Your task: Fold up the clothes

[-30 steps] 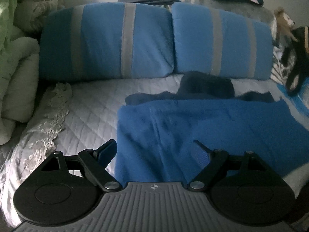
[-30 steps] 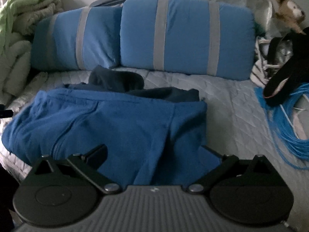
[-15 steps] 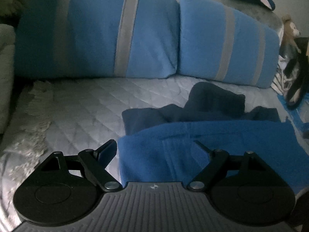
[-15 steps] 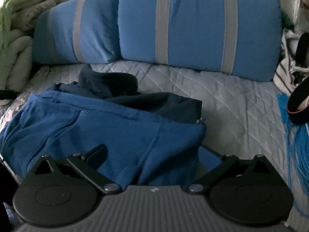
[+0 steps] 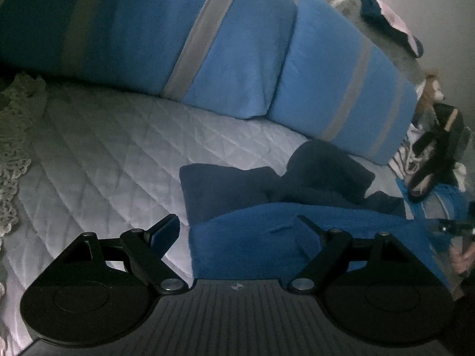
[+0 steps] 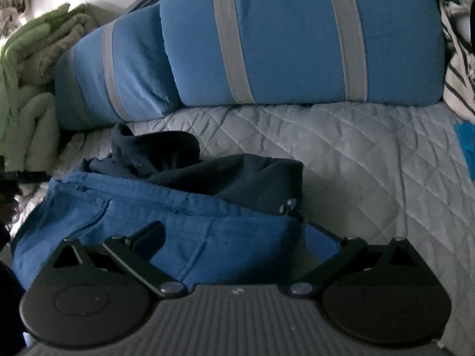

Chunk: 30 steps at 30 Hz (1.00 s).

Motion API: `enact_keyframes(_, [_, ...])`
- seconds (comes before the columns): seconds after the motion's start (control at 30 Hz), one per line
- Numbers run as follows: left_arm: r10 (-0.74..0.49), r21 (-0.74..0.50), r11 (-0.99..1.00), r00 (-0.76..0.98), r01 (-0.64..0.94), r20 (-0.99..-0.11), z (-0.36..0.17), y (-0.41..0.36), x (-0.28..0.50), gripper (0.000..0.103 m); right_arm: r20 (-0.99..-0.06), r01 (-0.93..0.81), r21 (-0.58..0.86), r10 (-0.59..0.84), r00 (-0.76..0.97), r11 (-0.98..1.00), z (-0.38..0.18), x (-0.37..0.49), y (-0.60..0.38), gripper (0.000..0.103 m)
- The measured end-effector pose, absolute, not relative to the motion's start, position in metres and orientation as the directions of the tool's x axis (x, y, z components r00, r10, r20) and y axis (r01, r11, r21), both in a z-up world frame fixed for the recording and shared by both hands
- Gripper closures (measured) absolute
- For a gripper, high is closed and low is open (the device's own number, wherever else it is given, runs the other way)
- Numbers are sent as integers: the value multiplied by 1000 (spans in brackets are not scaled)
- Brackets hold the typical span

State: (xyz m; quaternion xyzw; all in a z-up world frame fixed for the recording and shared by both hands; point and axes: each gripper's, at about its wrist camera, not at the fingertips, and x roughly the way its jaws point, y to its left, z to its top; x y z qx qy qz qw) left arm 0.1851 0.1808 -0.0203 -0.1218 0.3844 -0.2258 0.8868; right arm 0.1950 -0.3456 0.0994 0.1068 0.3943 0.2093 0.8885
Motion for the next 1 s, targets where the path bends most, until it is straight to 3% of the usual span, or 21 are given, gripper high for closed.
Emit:
enact_keyframes(0.13, [-549, -401, 835, 607, 376, -575, -23, 194, 184, 21, -620, -296, 415, 506, 600, 860, 96, 195, -357, 0])
enact_keyframes(0.5, [-688, -581, 715, 536, 389, -488, -44, 227, 191, 23, -537, -371, 520, 632, 559, 770, 83, 194, -381, 1])
enact_keyframes(0.83, [-687, -595, 717, 515, 363, -513, -58, 223, 195, 26, -499, -295, 609, 645, 579, 736, 75, 199, -394, 1])
enact_keyframes(1.0, [-678, -583, 727, 509, 362, -530, -63, 219, 195, 40, -490, -266, 633, 642, 590, 727, 67, 204, -400, 5])
